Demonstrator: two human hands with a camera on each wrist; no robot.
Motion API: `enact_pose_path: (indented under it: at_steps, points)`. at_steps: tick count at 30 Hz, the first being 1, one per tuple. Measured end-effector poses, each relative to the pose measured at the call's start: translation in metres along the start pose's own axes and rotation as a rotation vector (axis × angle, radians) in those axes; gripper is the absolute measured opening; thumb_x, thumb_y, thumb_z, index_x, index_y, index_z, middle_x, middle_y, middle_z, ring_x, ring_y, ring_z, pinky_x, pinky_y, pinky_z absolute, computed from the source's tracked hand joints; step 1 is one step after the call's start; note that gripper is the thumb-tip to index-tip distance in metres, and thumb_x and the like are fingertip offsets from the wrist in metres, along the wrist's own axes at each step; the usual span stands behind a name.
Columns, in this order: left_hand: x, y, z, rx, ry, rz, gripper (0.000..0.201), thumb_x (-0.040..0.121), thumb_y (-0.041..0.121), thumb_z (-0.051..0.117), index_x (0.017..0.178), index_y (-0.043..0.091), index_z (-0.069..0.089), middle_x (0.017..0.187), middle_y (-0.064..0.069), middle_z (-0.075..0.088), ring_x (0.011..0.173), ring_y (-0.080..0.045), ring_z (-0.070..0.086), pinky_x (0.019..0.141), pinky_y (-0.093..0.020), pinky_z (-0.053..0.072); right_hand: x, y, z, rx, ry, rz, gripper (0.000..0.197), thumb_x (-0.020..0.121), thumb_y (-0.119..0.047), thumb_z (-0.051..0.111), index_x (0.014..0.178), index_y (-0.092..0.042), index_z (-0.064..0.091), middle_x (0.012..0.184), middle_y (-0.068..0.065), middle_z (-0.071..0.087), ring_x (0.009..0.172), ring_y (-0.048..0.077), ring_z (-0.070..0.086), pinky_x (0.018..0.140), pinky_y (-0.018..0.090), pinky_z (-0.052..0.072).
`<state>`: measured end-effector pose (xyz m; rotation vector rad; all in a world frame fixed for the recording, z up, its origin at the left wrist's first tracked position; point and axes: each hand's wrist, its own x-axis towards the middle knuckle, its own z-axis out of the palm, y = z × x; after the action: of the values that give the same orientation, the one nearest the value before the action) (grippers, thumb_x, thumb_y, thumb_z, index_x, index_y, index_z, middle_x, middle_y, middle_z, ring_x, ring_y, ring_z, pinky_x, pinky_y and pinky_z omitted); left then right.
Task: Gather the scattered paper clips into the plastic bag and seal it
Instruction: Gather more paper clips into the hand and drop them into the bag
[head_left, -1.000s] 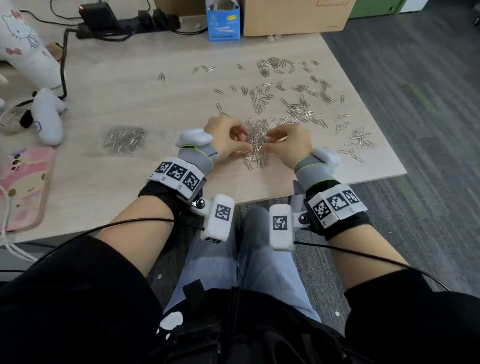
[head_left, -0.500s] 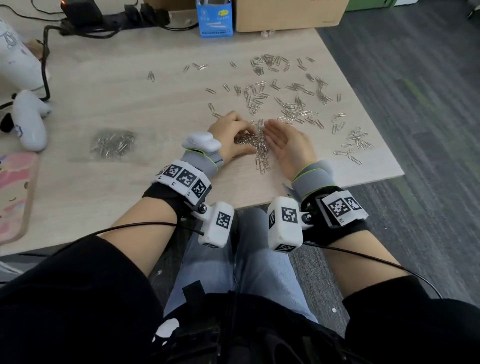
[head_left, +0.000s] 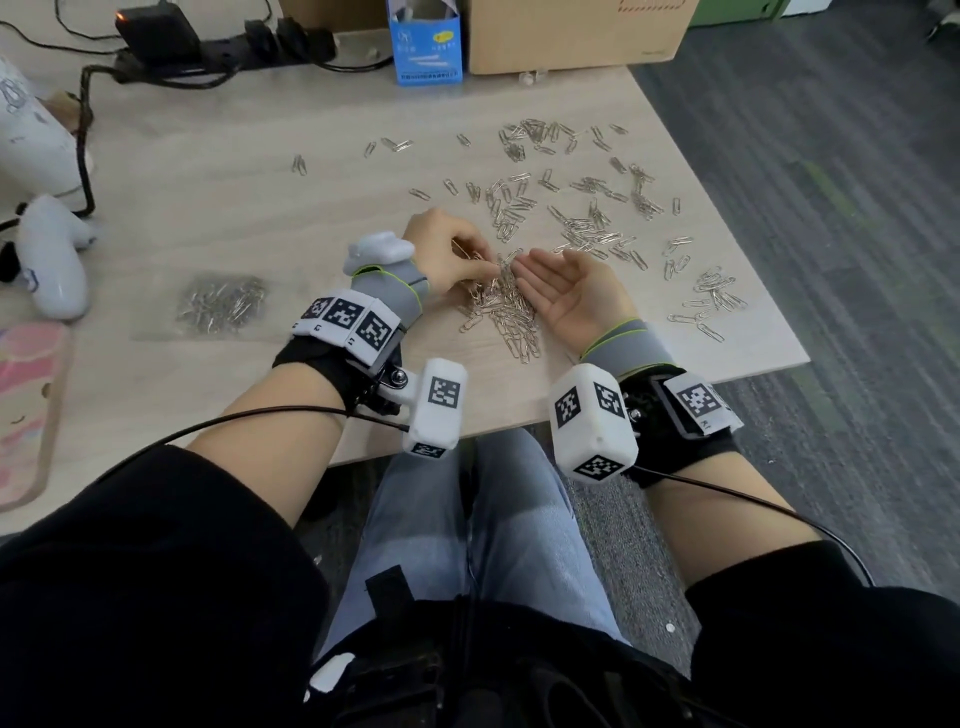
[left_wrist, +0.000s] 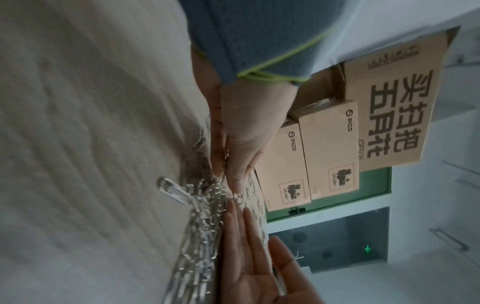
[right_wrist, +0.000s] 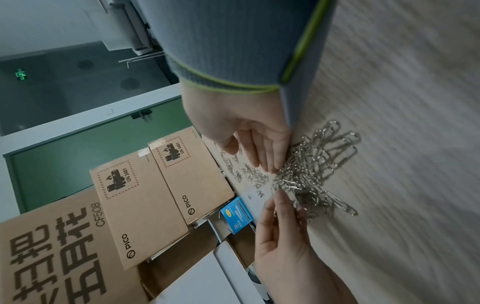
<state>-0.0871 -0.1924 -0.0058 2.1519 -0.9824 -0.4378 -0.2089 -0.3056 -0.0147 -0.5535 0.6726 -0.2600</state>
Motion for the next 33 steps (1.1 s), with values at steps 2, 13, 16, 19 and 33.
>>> enact_pose_path:
  at_steps: [2,13,16,19,33]
  points:
    - [0.003,0.004,-0.001,-0.095,-0.008,0.002,0.012,0.068,0.019,0.079,0.077,0.017,0.072,0.057,0.012,0.063,0.052,0.004,0.055,0.064,-0.023,0.047,0.001,-0.002,0.000,0.012,-0.006,0.007,0.033,0.100,-0.017,0.033,0.091,0.005,0.057,0.118,0.024,0.059,0.112,0.033,0.058,0.083,0.033,0.052]
    - [0.011,0.053,0.014,-0.152,-0.094,0.140,0.019,0.069,0.018,0.078,0.087,0.014,0.074,0.070,0.015,0.065,0.059,0.014,0.056,0.070,-0.009,0.045,0.005,-0.006,0.005,0.080,-0.078,0.034,0.028,0.100,-0.014,0.033,0.093,-0.003,0.058,0.082,0.012,0.066,0.064,0.020,0.066,0.060,0.031,0.059]
    - [0.010,0.055,0.009,-0.235,-0.061,0.116,0.021,0.071,0.016,0.076,0.092,0.012,0.073,0.076,0.001,0.071,0.063,0.009,0.060,0.073,-0.012,0.050,0.000,-0.012,0.002,0.130,-0.067,0.025,0.026,0.100,-0.009,0.032,0.093,0.003,0.054,0.085,0.020,0.064,0.073,0.031,0.068,0.062,0.034,0.059]
    - [0.012,0.044,0.003,-0.113,0.042,0.068,0.030,0.071,0.026,0.071,0.099,0.017,0.072,0.099,-0.006,0.073,0.089,-0.004,0.066,0.087,-0.021,0.051,-0.010,-0.017,-0.001,0.226,-0.047,0.056,0.030,0.101,-0.007,0.029,0.091,0.009,0.052,0.084,0.027,0.062,0.113,0.037,0.057,0.089,0.035,0.051]
    - [-0.015,0.014,0.025,0.340,-0.193,0.113,0.067,0.047,0.069,0.064,0.102,0.031,0.065,0.118,-0.001,0.054,0.111,-0.027,0.046,0.094,-0.034,0.034,-0.038,-0.025,-0.013,0.509,0.022,0.102,0.034,0.101,-0.007,0.026,0.091,0.015,0.051,0.140,0.026,0.043,0.132,0.039,0.041,0.113,0.037,0.031]
